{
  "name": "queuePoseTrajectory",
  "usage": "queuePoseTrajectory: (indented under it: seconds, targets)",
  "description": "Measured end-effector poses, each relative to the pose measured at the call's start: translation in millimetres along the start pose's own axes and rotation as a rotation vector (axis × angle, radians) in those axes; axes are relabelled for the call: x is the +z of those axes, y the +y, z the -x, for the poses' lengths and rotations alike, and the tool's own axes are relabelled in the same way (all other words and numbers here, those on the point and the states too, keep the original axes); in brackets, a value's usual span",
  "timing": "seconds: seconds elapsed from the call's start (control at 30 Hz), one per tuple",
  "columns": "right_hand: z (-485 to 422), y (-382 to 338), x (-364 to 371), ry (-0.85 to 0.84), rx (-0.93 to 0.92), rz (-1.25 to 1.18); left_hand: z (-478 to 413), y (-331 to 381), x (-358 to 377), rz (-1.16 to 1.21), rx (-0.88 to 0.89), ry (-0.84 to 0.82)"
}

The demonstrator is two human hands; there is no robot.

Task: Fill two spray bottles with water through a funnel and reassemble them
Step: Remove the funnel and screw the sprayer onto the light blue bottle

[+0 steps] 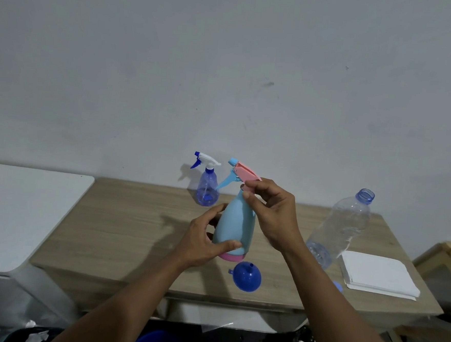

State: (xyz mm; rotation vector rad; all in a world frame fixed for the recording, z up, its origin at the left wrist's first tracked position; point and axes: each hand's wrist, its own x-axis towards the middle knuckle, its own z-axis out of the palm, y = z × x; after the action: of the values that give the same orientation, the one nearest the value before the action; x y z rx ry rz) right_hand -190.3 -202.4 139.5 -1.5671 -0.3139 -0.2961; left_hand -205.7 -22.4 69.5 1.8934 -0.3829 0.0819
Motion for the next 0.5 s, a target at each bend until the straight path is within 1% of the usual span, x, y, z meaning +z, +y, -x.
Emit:
queuePoseTrajectory:
  seconds: [0.13,0.3,0.43,0.5]
  targets:
    - [-0.8,0.9,5.7,0.054,0.008,0.01,2.1,-2.3,4.0,0.016,0.004,0.01]
    - [-4.1,-2.0,3.1,0.014,-0.009,0.028,-2.0,0.6,2.9,0.033,0.014,0.013]
    - [-5.7,1.6,4.3,0.088,-0.016,0.062,-0.1,-0.4,6.4,0.06,-0.008,0.018]
    - [-7.0,1.2,4.3,0.087,-0.02,0.065,-0.2,-0.6,8.1,0.074,-0.011,0.032]
